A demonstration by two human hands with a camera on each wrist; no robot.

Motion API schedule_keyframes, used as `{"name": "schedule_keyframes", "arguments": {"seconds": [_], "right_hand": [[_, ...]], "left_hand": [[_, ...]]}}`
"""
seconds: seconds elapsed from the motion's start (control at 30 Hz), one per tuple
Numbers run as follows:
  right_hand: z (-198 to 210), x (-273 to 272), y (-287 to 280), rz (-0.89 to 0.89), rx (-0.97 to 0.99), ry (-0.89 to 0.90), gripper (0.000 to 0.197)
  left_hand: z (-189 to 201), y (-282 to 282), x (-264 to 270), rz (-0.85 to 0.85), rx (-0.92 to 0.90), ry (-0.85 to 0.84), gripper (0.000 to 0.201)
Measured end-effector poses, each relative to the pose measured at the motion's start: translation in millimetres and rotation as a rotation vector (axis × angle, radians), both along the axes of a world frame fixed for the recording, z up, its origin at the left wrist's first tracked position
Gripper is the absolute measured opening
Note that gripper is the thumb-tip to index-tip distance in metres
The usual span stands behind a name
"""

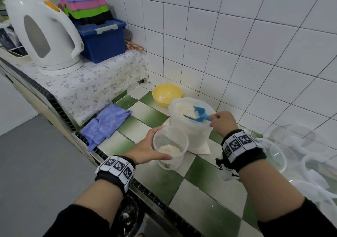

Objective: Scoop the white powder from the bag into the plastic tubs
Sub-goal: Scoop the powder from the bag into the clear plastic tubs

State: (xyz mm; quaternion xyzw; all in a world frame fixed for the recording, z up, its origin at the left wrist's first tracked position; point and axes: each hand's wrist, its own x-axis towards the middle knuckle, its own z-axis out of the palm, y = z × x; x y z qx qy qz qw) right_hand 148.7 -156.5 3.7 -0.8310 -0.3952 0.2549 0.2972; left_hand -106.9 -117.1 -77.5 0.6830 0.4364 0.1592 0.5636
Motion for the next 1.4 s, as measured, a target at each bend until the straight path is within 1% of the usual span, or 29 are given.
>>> {"name": "schedule_keyframes", "arguments": {"seconds": [0.17, 0.3, 0.47, 0.53, 0.63, 0.73, 0.83, 0.93, 0.97, 1.03, 1.13, 1.2, 1.23, 1.27, 1.4], "right_hand": [[13, 3, -8, 0.002, 0.083, 0.05, 0.027], [27, 5, -20, 0.048, 0.12, 0.109, 0.025], [38, -1, -38, 0.164, 0.062, 0.174, 0.02], [37, -5, -43, 0.229, 0.02, 0.163, 0.018], [28, -16, -45, 0.308, -0.065, 0.081, 0.017], [17, -30, -43, 0.34, -0.095, -0.014, 0.019], [10, -43, -41, 0.383, -0.109, -0.165, 0.02], [1, -53, -41, 0.444, -0.077, -0.317, 0.021], [-3, -56, -41, 0.477, -0.065, -0.398, 0.022], [-11, -59, -43, 0.533, -0.034, -0.538, 0.025], [-16, -63, -47, 0.561, 0.057, -0.611, 0.03], [-17, -64, -49, 0.562, 0.095, -0.623, 0.032], [-16, -64, -49, 0.56, 0.097, -0.62, 0.032], [-16, -63, -50, 0.555, 0.095, -0.618, 0.032], [-6, -59, -51, 0.528, 0.109, -0.575, 0.029]], "left_hand": [[-1, -1, -1, 0.004, 0.003, -0.004, 0.103], [-1, -3, -2, 0.003, -0.002, -0.002, 0.111], [1, -5, -2, 0.007, -0.009, -0.006, 0.113], [1, -5, -2, 0.001, -0.012, -0.003, 0.114], [2, -5, -3, -0.002, -0.025, -0.012, 0.114], [4, -6, -3, 0.0, -0.029, -0.009, 0.115], [5, -8, -2, 0.012, -0.038, -0.01, 0.115], [5, -7, -2, 0.011, -0.044, 0.004, 0.113], [5, -7, -2, 0.007, -0.05, 0.009, 0.11], [7, -7, -2, 0.012, -0.069, -0.005, 0.097], [13, -9, -2, 0.088, -0.123, -0.007, 0.067], [15, -10, -3, 0.171, -0.136, 0.003, 0.045], [15, -10, -3, 0.199, -0.133, 0.0, 0.038], [15, -10, -2, 0.216, -0.134, -0.013, 0.035], [15, -11, 4, 0.259, -0.151, -0.071, 0.034]]}}
